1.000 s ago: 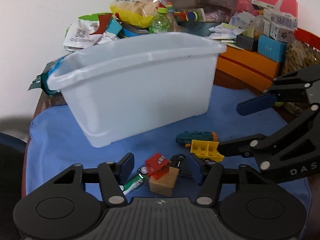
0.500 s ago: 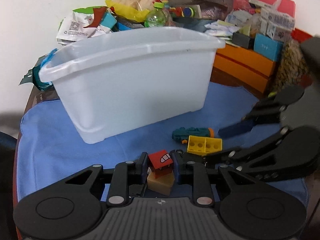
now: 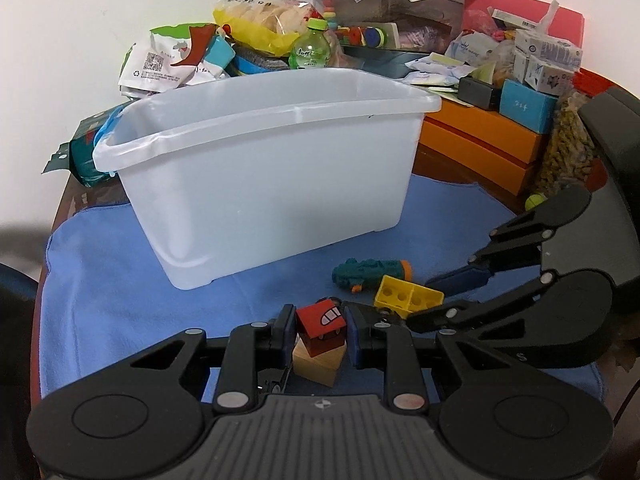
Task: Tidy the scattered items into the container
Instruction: 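Grasp the red-topped wooden block with the left tool while the right grasps the yellow Lego brick, then lift the block and yellow brick over the bin and release them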
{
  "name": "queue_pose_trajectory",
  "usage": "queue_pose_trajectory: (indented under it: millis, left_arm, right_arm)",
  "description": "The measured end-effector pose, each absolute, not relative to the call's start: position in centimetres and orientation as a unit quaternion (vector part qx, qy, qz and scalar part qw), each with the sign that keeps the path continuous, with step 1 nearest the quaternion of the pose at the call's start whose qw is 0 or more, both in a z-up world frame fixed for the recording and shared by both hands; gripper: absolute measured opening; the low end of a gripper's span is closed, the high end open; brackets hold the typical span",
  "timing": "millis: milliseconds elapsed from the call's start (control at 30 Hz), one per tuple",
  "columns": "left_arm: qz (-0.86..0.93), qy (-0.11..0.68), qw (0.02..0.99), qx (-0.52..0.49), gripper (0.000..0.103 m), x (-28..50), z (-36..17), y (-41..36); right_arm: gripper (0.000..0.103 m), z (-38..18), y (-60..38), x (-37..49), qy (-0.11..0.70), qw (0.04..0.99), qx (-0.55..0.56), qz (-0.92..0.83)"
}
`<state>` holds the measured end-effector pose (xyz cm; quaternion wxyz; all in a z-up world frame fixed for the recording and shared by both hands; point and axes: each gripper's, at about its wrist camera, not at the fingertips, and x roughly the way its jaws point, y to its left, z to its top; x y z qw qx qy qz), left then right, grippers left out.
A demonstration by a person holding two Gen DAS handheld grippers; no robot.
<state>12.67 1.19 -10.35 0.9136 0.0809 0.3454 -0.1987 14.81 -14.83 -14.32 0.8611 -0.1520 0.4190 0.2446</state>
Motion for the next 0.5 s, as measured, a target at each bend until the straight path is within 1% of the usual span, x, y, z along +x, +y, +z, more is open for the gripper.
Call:
queue_pose_trajectory:
  millis: [300, 500]
  left_arm:
    - [-0.199, 0.334, 0.918, 0.081, 0.029, 11.4, -9.4, 1.1]
    - [-0.198, 0.316, 0.925, 0.074, 0.029, 10.6, -7.8, 1.1]
  right_arm:
    - [0.03, -13.6, -16.1, 12.7, 0.411, 0.866, -0.153, 0.24]
    - [0.03, -12.7, -16.6, 11.8, 0.397, 0.874, -0.154, 0.236]
